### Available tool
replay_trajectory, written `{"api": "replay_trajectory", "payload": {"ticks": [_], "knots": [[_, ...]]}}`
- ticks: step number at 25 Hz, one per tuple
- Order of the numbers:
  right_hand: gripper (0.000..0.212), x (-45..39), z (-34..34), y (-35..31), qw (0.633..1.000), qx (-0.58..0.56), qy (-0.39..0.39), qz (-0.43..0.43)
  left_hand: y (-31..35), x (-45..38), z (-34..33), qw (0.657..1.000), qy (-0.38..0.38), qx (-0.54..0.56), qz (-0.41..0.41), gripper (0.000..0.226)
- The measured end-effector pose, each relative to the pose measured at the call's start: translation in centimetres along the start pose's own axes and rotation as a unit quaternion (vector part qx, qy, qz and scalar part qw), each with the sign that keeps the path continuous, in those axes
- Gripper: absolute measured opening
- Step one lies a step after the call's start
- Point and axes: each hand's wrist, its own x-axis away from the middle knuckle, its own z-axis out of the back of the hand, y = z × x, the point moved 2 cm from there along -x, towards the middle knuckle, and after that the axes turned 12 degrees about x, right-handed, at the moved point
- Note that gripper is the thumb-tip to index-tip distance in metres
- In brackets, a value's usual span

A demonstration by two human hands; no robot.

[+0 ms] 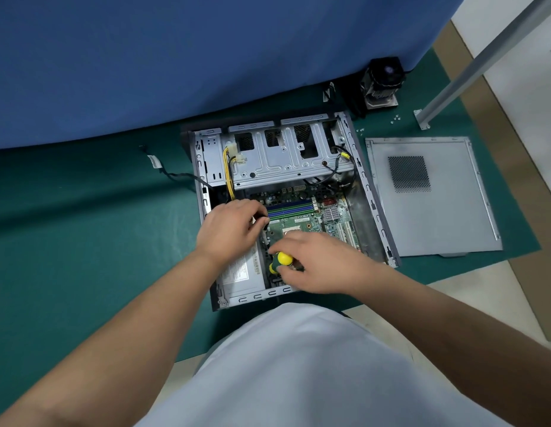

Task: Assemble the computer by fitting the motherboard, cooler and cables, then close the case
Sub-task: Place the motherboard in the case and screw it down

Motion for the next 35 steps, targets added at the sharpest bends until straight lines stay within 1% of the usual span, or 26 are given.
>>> {"api": "replay_trajectory", "payload": {"ticks": [1, 2, 5, 7, 9, 12, 13, 15, 17, 18, 19, 20, 21, 23, 24, 25, 26, 28, 29, 30, 31, 33, 34, 35], "knots": [[0.038, 0.0, 0.2, -0.3, 0.999, 0.033, 0.007, -0.006, 0.1, 0.3, 0.2, 1.000, -0.002, 0.009, -0.009, 0.020], [0.042, -0.1, 0.2, -0.7, 0.997, 0.074, 0.016, -0.016, 0.2, 0.8, 0.4, 1.000, 0.004, 0.022, -0.017, 0.023], [0.068, -0.3, 0.0, -1.5, 0.977, 0.195, 0.056, -0.060, 0.6, 3.9, 0.5, 0.994, 0.037, 0.094, -0.034, 0.027], [0.087, -0.5, -0.1, -2.0, 0.967, 0.230, 0.072, -0.084, 1.2, 6.6, -0.2, 0.990, 0.014, 0.138, -0.035, 0.035], [0.093, -0.7, -0.1, -2.6, 0.964, 0.238, 0.069, -0.100, 2.3, 8.2, -0.9, 0.988, -0.013, 0.150, -0.021, 0.043], [0.090, -0.6, -0.1, -3.1, 0.964, 0.244, 0.044, -0.099, 3.5, 8.2, -1.6, 0.990, 0.004, 0.140, 0.009, 0.050], [0.085, -0.3, 0.0, -3.2, 0.963, 0.249, 0.048, -0.088, 3.6, 8.0, -1.7, 0.990, 0.013, 0.138, 0.016, 0.048], [0.066, 0.6, 0.8, -3.4, 0.968, 0.240, 0.065, -0.040, 3.3, 7.8, -1.9, 0.990, 0.019, 0.136, 0.033, 0.045], [0.047, 1.6, 1.6, -3.5, 0.973, 0.222, 0.055, 0.023, 2.7, 7.9, -2.0, 0.990, -0.011, 0.135, 0.045, 0.056], [0.043, 1.8, 1.8, -3.6, 0.973, 0.223, 0.050, 0.033, 2.6, 8.0, -2.0, 0.990, -0.028, 0.132, 0.042, 0.059], [0.041, 1.7, 1.8, -3.9, 0.971, 0.231, 0.054, 0.018, 2.7, 8.1, -1.9, 0.990, -0.035, 0.130, 0.032, 0.060], [0.040, 1.4, 1.7, -4.2, 0.969, 0.240, 0.058, -0.019, 2.9, 8.0, -1.7, 0.991, -0.033, 0.129, 0.022, 0.058], [0.045, 1.0, 1.4, -4.5, 0.964, 0.251, 0.055, -0.063, 3.2, 7.9, -1.6, 0.991, -0.024, 0.130, 0.019, 0.057], [0.065, 0.4, 1.0, -4.8, 0.954, 0.270, 0.036, -0.125, 3.7, 7.8, -1.6, 0.991, -0.008, 0.131, 0.028, 0.056], [0.071, 0.4, 0.9, -4.7, 0.952, 0.275, 0.038, -0.129, 3.8, 7.7, -1.7, 0.990, -0.001, 0.135, 0.033, 0.051], [0.073, 0.6, 0.8, -4.4, 0.956, 0.269, 0.048, -0.111, 3.7, 7.7, -1.7, 0.989, 0.002, 0.140, 0.035, 0.045], [0.070, 1.0, 0.8, -4.2, 0.963, 0.251, 0.050, -0.079, 3.6, 7.8, -1.6, 0.988, -0.005, 0.148, 0.037, 0.040], [0.053, 1.8, 1.2, -4.0, 0.975, 0.219, 0.037, -0.016, 3.3, 7.9, -1.5, 0.987, -0.023, 0.158, 0.033, 0.038], [0.046, 1.9, 1.3, -4.0, 0.976, 0.215, 0.041, -0.014, 3.3, 8.0, -1.5, 0.987, -0.023, 0.156, 0.029, 0.040], [0.041, 1.7, 1.3, -4.0, 0.975, 0.216, 0.050, -0.035, 3.4, 8.0, -1.5, 0.988, -0.019, 0.149, 0.026, 0.042], [0.041, 1.4, 1.3, -4.1, 0.971, 0.220, 0.055, -0.070, 3.6, 7.9, -1.5, 0.989, -0.015, 0.142, 0.028, 0.044], [0.058, 0.7, 1.2, -4.6, 0.960, 0.251, 0.035, -0.120, 3.8, 7.7, -1.7, 0.990, -0.004, 0.135, 0.040, 0.048], [0.066, 0.6, 1.0, -4.7, 0.957, 0.261, 0.028, -0.123, 3.8, 7.7, -1.7, 0.990, -0.003, 0.136, 0.045, 0.046], [0.069, 0.7, 0.9, -4.7, 0.958, 0.262, 0.038, -0.111, 3.8, 7.6, -1.6, 0.989, -0.007, 0.138, 0.050, 0.040]]}}
